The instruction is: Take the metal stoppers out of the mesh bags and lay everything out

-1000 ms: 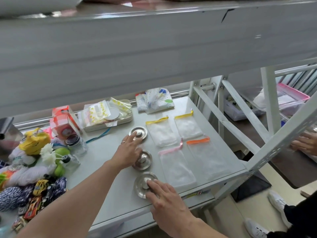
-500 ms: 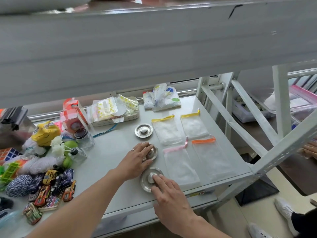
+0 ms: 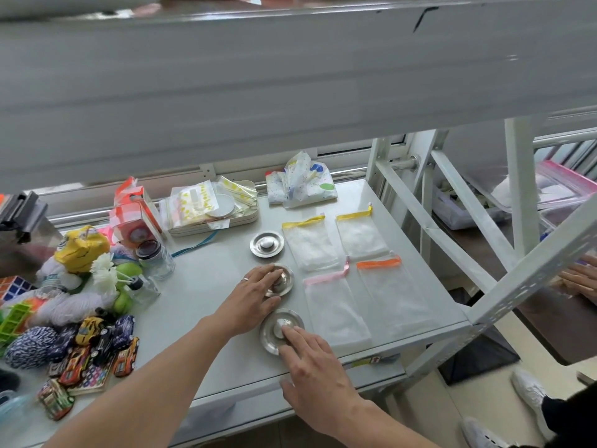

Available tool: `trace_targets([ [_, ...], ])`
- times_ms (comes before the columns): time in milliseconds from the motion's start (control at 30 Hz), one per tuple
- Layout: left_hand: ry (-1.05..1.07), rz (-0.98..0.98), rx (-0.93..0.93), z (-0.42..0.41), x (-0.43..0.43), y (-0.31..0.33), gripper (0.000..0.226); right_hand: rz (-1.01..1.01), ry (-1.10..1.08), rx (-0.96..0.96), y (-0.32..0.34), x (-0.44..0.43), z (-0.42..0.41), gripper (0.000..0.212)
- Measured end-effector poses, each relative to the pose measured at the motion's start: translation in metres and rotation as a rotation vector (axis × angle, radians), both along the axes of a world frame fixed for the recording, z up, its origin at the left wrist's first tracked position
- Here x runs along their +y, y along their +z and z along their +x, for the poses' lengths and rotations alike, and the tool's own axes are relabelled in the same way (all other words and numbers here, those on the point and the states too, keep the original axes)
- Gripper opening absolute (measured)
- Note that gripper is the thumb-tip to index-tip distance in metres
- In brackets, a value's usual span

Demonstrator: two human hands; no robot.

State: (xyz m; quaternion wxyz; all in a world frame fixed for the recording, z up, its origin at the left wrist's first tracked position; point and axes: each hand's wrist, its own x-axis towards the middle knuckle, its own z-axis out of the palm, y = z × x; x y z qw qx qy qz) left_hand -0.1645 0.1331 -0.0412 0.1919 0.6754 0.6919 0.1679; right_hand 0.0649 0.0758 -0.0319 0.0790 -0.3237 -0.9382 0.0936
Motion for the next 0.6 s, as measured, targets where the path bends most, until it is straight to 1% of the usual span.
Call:
trace_targets([
  [133,0.01,-0.01,-0.035,0.0,-0.002,0.001,0.064,0.011,-0.005,-0.004,0.001,0.0,-0.001,0.047],
  [233,0.049,0.044,-0.064,0.003,-0.01,0.01,0.061,-0.001,-0.011,0.087,0.005,0.001,0.009,0.054],
  [300,0.016,0.125,-0.047,0.008,-0.025,0.016,0.056,0.004,-0.087,0.143,0.009,0.009,0.029,0.057],
  [367,-0.037,0.168,-0.004,0.018,-0.047,0.018,0.052,-0.009,-0.206,0.168,0.009,0.022,0.055,0.055],
  [400,-0.064,0.164,0.004,0.026,-0.058,0.016,0.051,-0.028,-0.263,0.165,0.008,0.029,0.069,0.055],
  [467,-0.106,0.179,0.045,0.044,-0.075,0.011,0.05,0.008,-0.303,0.146,0.004,0.042,0.09,0.056],
  [533,-0.158,0.203,0.109,0.062,-0.084,0.003,0.05,0.017,-0.27,0.075,-0.001,0.047,0.1,0.058],
  [600,-0.16,0.209,0.147,0.076,-0.087,-0.002,0.051,0.015,-0.215,-0.005,-0.007,0.045,0.099,0.057],
])
